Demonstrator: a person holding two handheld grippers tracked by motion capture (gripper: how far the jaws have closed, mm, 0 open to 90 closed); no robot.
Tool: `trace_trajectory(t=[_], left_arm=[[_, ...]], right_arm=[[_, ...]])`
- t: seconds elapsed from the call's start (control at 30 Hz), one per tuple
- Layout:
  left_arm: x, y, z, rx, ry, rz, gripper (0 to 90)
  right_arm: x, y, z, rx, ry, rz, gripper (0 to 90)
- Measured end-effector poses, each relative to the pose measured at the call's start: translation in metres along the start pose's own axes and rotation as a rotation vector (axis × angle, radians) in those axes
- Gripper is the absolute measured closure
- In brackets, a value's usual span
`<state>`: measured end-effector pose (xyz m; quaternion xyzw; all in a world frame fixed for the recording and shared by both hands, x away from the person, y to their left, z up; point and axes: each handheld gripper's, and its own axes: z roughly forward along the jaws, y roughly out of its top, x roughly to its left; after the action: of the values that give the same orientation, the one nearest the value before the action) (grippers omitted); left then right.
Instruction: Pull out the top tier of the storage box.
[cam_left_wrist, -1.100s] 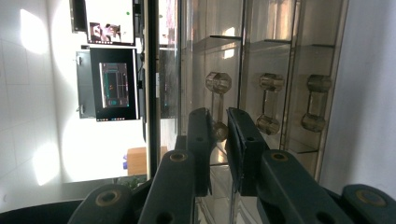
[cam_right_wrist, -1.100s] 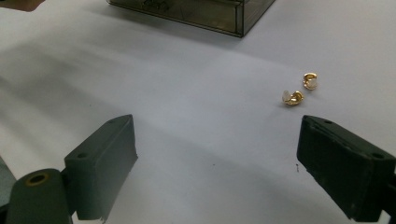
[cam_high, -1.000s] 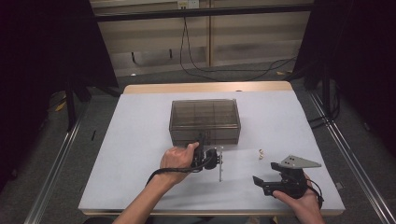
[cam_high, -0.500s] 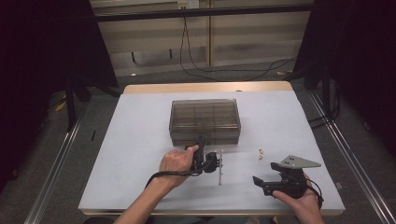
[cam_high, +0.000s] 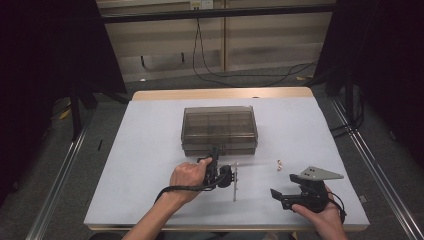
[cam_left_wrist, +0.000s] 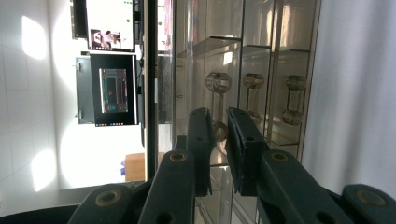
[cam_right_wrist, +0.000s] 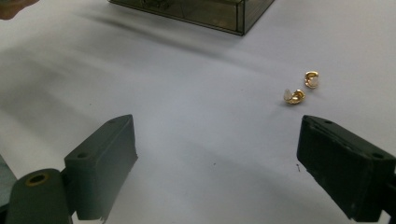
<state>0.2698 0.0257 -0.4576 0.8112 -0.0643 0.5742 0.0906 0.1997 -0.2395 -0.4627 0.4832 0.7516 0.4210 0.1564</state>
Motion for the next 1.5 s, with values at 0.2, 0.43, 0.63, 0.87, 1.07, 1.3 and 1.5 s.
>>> trace_trajectory(t=[0.2,0.43,0.63,0.87,1.07,1.3,1.5], left_arm=[[0.002,-0.001,0.0,-0.008,-0.019,-0.023,80.1],[0.006,-0.004,-0.001,-0.02,-0.066,-0.077,75.0],[0.008,-0.006,-0.003,-0.045,-0.101,-0.103,66.4],[0.017,-0.01,-0.008,-0.099,-0.21,-0.209,58.2],[0.027,-0.016,-0.014,-0.164,-0.324,-0.332,52.9],[0.037,-0.022,-0.015,-0.183,-0.402,-0.4,46.5],[0.047,-0.03,-0.012,-0.188,-0.506,-0.44,42.8]], right_arm=[[0.0,0.0,0.0,0.002,0.005,-0.006,11.4],[0.0,0.0,0.001,0.004,0.006,-0.007,11.4],[0.0,0.0,0.001,0.001,0.006,-0.004,11.3],[0.0,0.0,0.0,0.006,0.006,-0.005,11.3],[0.0,0.0,0.001,0.005,0.007,-0.004,11.1],[0.001,0.0,0.002,0.011,0.01,-0.003,10.8],[0.001,0.0,0.002,0.012,0.012,-0.004,10.8]])
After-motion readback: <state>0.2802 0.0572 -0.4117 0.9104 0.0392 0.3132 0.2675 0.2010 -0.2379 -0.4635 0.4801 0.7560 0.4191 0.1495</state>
